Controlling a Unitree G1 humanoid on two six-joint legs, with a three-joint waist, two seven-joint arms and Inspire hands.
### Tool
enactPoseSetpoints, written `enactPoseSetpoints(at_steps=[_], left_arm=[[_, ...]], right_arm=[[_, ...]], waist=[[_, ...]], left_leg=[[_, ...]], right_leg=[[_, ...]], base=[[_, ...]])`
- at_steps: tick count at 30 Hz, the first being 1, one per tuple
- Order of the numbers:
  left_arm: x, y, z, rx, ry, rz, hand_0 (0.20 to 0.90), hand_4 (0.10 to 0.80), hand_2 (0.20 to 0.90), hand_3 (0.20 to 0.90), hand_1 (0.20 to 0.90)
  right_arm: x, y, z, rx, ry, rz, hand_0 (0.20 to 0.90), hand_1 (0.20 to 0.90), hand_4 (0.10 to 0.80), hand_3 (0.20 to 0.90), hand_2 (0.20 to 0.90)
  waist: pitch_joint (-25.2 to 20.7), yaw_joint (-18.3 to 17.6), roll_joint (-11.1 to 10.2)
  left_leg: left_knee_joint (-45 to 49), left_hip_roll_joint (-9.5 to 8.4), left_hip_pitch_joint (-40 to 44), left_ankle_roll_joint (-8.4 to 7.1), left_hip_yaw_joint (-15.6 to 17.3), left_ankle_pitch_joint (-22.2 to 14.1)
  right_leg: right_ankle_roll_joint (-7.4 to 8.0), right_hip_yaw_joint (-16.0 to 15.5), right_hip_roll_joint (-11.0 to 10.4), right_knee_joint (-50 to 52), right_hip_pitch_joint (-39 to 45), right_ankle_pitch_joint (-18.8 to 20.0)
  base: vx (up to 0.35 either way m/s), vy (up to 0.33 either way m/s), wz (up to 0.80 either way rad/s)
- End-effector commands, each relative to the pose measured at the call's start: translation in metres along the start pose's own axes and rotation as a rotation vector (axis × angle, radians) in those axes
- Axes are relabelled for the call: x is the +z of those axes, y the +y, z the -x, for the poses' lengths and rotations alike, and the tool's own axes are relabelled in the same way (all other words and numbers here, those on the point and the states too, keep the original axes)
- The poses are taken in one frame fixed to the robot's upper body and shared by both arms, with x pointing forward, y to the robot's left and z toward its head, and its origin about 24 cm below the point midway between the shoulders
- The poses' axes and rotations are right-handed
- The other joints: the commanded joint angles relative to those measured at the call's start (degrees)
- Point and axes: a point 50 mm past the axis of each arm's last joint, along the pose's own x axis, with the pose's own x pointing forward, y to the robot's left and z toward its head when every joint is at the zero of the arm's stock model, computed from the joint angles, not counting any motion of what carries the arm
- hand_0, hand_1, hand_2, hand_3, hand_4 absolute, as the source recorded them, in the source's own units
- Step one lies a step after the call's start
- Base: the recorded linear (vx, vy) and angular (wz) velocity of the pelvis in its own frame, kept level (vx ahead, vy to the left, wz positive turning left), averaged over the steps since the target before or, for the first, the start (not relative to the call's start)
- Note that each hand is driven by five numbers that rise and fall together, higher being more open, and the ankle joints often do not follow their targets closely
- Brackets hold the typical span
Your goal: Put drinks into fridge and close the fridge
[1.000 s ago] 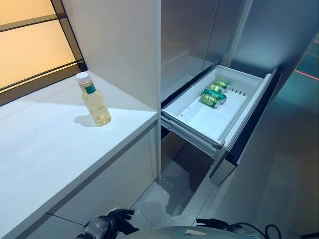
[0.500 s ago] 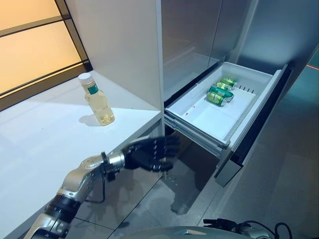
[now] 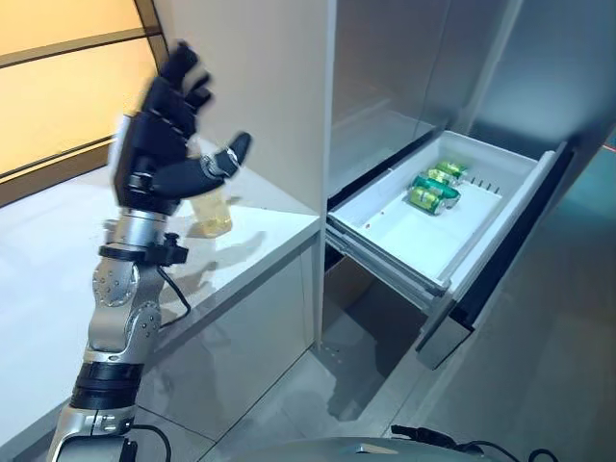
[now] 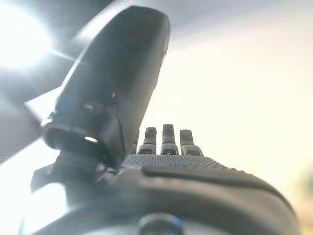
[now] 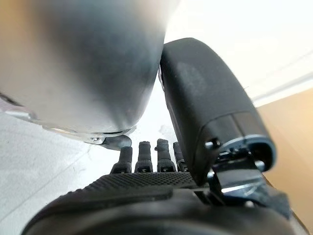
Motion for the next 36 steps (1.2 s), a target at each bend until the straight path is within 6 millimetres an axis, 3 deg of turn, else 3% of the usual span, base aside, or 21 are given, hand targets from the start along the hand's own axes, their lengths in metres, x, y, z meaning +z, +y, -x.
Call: enactPoseSetpoints(at_steps=[1,6,9,30,36], left_arm=[[0.053,-0.012,-0.029,0.038,-0.398,-0.216,0.900,0.800,0.900,0.900,0.900],[0.052,-0.015,-0.028,0.139,-0.457,-0.336,0.900,0.800,0.900,0.900,0.900],[0.045,-0.013,-0.029,0.166,-0.406,-0.349,0.900,0.800,0.900,0.900,0.900],[-0.013,-0.002,-0.031,0.180,0.042,-0.024,0.900,0.800,0.900,0.900,0.900],[-0.028,-0.001,-0.026,0.187,0.123,-0.033,0.900,0.800,0.900,0.900,0.900]], right_arm=[[-0.018,0.011,-0.002,0.027,0.083,0.056,0.900,0.900,0.800,0.900,0.900],[-0.015,0.016,-0.004,0.030,0.087,0.074,0.900,0.900,0.800,0.900,0.900],[-0.014,0.017,-0.005,0.030,0.088,0.082,0.900,0.900,0.800,0.900,0.900],[0.001,0.010,-0.004,0.024,0.105,0.168,0.900,0.900,0.800,0.900,0.900],[0.002,0.008,-0.003,0.022,0.112,0.180,0.900,0.900,0.800,0.900,0.900]], waist=[[-2.3,-0.3,-0.6],[-2.0,-0.2,-0.7],[-1.8,-0.1,-0.7],[-1.1,-0.5,-0.3],[-0.9,-0.8,-0.2]], left_leg=[[0.1,-1.01,-0.6,0.83,2.1,-4.5],[0.1,-1.01,-0.6,0.77,1.7,-4.5],[0.1,-0.94,-0.5,0.71,1.7,-4.5],[0.1,-0.70,0.3,0.31,2.0,-4.4],[0.1,-0.62,0.6,0.35,2.4,-4.5]], right_leg=[[1.79,0.9,-0.1,0.9,-1.0,-0.2],[1.71,0.7,-0.1,1.4,-1.1,-0.5],[1.72,0.4,-0.2,1.4,-0.9,-0.5],[1.68,0.3,-0.1,2.2,-0.2,-1.4],[1.65,0.6,0.0,2.4,0.0,-1.6]], base=[[-0.007,0.013,0.06],[-0.002,0.004,0.02],[0.000,0.005,0.01],[0.003,0.006,0.01],[0.000,0.000,0.00]])
